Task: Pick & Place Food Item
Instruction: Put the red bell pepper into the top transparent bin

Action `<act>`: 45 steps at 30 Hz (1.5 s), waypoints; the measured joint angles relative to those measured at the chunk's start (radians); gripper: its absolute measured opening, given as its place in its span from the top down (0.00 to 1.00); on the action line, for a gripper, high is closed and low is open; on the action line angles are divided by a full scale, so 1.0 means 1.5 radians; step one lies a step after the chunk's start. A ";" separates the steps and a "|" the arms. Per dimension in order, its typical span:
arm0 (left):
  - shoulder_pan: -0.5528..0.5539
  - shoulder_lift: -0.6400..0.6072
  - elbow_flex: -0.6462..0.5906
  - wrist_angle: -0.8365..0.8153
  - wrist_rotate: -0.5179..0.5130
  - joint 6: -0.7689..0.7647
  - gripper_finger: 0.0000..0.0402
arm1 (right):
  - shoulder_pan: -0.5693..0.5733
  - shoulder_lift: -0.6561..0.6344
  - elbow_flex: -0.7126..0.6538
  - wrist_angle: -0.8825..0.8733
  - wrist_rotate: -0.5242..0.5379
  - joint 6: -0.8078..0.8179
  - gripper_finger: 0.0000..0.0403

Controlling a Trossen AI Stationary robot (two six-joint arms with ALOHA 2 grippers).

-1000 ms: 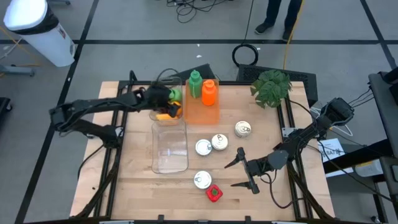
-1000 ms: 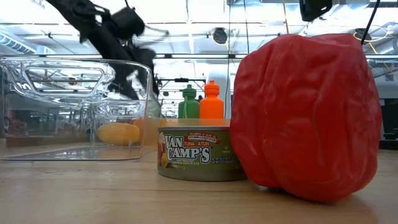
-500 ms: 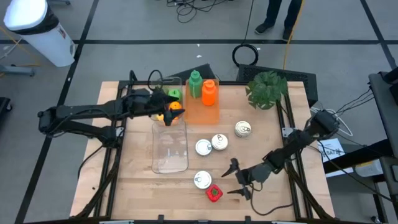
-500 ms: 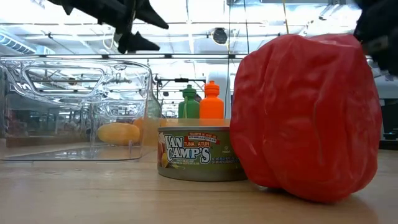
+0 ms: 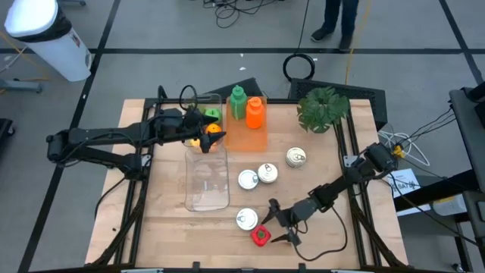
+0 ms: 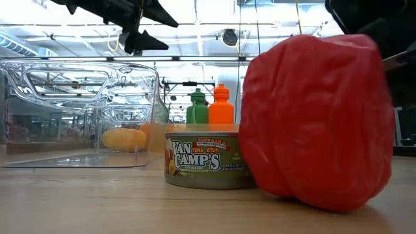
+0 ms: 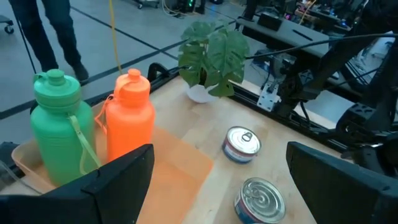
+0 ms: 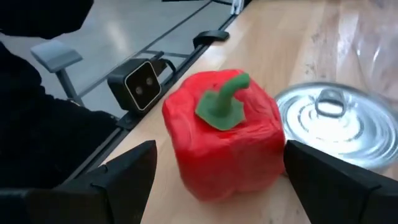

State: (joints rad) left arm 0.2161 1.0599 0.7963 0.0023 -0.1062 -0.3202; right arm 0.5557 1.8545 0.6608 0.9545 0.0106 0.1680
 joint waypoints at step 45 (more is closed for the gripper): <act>-0.046 0.013 0.000 -0.044 0.031 -0.059 0.06 | -0.022 0.001 0.033 -0.051 -0.006 -0.087 0.89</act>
State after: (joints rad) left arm 0.1475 1.0793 0.7963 -0.0641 -0.0592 -0.4084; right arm 0.5232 1.8553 0.7097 0.8773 0.0013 0.0369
